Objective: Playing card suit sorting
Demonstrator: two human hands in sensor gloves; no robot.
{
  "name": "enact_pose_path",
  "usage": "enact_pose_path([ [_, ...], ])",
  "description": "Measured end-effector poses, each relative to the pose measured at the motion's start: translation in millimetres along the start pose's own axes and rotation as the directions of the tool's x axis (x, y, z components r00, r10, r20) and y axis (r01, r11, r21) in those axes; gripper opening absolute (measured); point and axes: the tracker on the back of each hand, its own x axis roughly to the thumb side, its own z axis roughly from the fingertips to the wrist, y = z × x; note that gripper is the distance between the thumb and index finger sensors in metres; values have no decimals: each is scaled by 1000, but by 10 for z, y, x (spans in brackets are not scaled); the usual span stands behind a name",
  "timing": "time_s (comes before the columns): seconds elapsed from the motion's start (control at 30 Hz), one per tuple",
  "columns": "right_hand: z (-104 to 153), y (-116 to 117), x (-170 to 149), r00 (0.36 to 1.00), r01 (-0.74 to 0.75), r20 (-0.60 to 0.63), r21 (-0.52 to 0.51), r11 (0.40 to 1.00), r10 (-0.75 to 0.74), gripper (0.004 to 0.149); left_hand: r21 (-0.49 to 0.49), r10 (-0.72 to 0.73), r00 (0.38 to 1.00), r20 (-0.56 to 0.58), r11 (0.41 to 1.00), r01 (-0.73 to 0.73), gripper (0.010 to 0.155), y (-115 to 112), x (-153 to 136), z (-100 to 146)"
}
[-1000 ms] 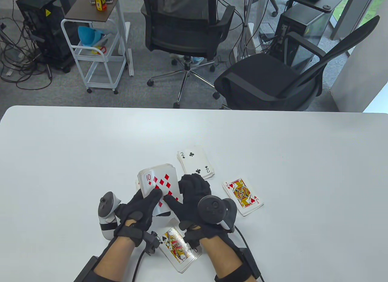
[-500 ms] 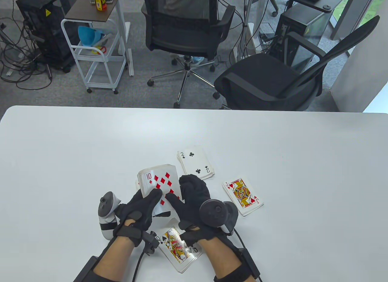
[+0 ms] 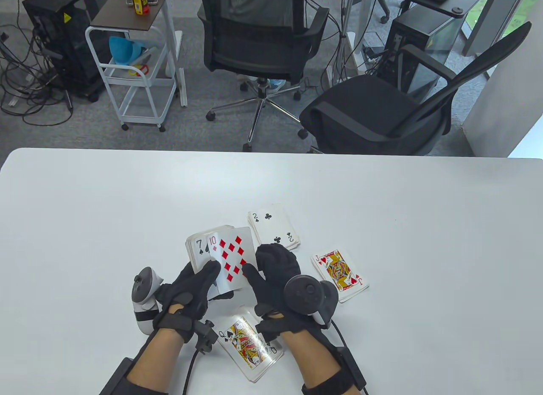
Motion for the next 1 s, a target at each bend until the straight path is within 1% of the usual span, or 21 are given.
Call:
enact_pose_path([
  [0.17, -7, -14, -10, 1000, -13, -18, 15, 1000, 13, 41, 23, 9, 1000, 10, 1000, -9, 56, 54, 25, 15],
  [0.27, -24, -35, -71, 998, -29, -50, 22, 999, 30, 39, 65, -5, 999, 40, 998, 2, 55, 117, 94, 34],
  [0.5, -77, -122, -268, 990, -32, -137, 23, 999, 34, 38, 102, 61, 992, 106, 992, -72, 55, 260, 242, 67],
  [0.6, -120, -225, -349, 983, -19, -181, -8, 1000, 17, 38, 110, 63, 991, 122, 991, -77, 55, 286, 278, 76],
  [0.63, -152, -319, -403, 972, 28, -231, -42, 999, -37, 38, 114, 61, 990, 127, 991, -76, 55, 286, 290, 75],
  [0.67, -171, -373, -430, 966, 44, -251, -68, 997, -60, 38, 114, 61, 990, 130, 990, -77, 55, 284, 295, 73],
  [0.7, -201, -449, -469, 960, 30, -275, -98, 995, -56, 38, 112, 64, 989, 132, 991, -79, 56, 279, 303, 67],
  [0.73, -234, -512, -510, 955, -16, -296, -109, 994, -17, 38, 108, 67, 989, 134, 991, -82, 55, 273, 309, 60],
  [0.8, -286, -559, -589, 944, -61, -329, -80, 995, 31, 38, 105, 68, 988, 136, 991, -83, 55, 269, 314, 54],
  [0.9, -332, -528, -658, 934, -73, -354, -51, 996, 50, 38, 105, 68, 988, 136, 991, -82, 55, 276, 309, 50],
  [0.97, -359, -423, -638, 931, -73, -356, 24, 997, 76, 38, 108, 73, 988, 138, 990, -88, 55, 278, 315, 49],
  [1.0, -375, -333, -594, 933, -62, -349, 84, 995, 87, 38, 109, 77, 987, 141, 990, -93, 56, 281, 321, 47],
])
